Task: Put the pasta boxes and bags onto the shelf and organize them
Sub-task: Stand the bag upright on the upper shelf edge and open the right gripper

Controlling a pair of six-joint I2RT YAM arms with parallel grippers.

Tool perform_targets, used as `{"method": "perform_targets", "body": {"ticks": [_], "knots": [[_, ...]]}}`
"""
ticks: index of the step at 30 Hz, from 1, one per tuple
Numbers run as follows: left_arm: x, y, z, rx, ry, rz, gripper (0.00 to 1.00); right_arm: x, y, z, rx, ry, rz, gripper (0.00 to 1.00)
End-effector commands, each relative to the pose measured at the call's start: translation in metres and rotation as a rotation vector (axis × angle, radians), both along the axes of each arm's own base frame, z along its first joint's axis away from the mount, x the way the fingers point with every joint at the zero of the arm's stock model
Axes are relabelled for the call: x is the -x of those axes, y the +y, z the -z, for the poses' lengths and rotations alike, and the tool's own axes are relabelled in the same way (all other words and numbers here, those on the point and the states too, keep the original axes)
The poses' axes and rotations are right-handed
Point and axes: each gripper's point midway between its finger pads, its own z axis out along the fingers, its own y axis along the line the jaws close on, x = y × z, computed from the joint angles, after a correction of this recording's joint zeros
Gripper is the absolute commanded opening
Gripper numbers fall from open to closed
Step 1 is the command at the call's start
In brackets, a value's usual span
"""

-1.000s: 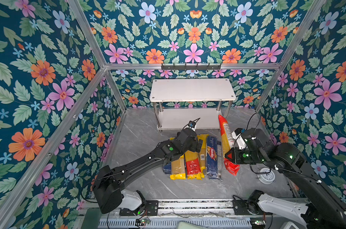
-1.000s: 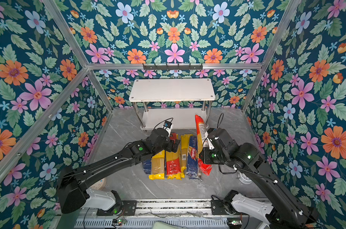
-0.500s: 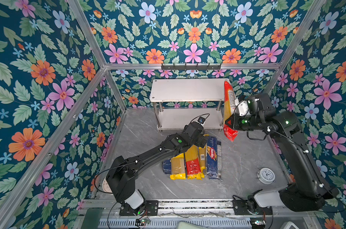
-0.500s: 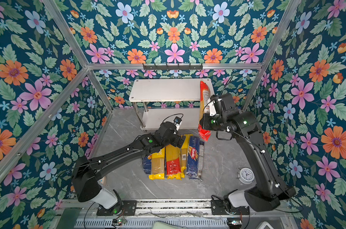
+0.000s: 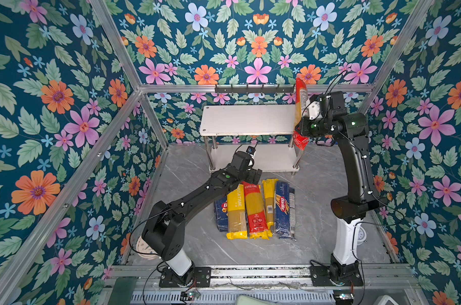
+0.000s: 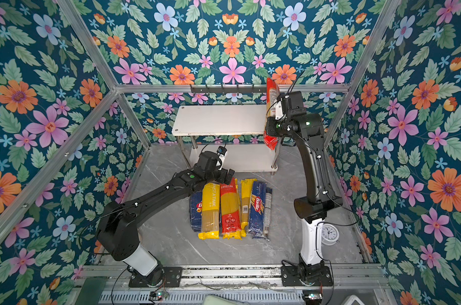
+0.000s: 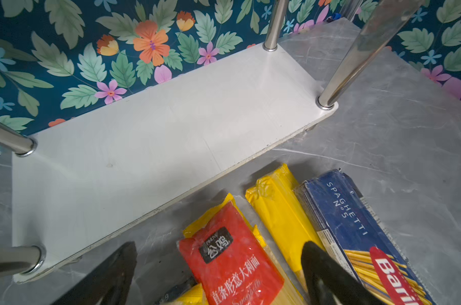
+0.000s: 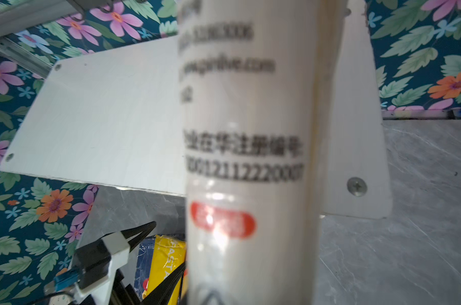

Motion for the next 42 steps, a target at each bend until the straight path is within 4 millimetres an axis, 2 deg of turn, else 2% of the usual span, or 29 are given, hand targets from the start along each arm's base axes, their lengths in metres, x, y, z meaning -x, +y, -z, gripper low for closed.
{"method": "perform_targets", "body": {"ticks": [1,7,13,16,21,25,29,35,38,42], "knots": [[-0.003,-0.003,-0.002,0.027,-0.012,0.022,0.99,-0.025,0.009,-0.033,-0.021,-0.179,-0.042,0.22],[-0.013,0.005,-0.003,0.042,-0.015,0.004,0.99,-0.046,0.009,-0.025,0.0,-0.193,-0.028,0.24],[-0.018,0.002,-0.007,0.068,-0.007,0.006,0.99,-0.058,-0.007,-0.02,0.004,-0.196,0.016,0.28],[-0.019,0.003,-0.006,0.065,-0.002,0.004,0.99,-0.06,-0.012,-0.02,-0.016,-0.192,0.019,0.39],[-0.021,0.004,-0.005,0.065,0.007,0.0,0.99,-0.058,-0.013,-0.019,-0.013,-0.184,0.019,0.74],[-0.023,0.006,-0.005,0.066,0.009,-0.012,0.99,-0.056,-0.018,-0.022,0.001,-0.188,0.04,0.84],[-0.024,0.008,-0.006,0.074,0.015,-0.024,0.99,-0.048,-0.023,-0.018,0.007,-0.155,0.054,0.87],[-0.022,0.009,-0.006,0.083,0.026,-0.033,0.99,-0.029,-0.025,-0.002,-0.008,-0.05,0.07,0.87],[-0.021,0.009,-0.005,0.092,0.038,-0.037,0.99,-0.017,-0.027,-0.009,-0.004,-0.051,0.073,0.87],[-0.02,0.008,-0.008,0.12,0.037,-0.043,0.99,0.003,-0.042,-0.025,0.035,-0.09,0.117,0.88]]}}
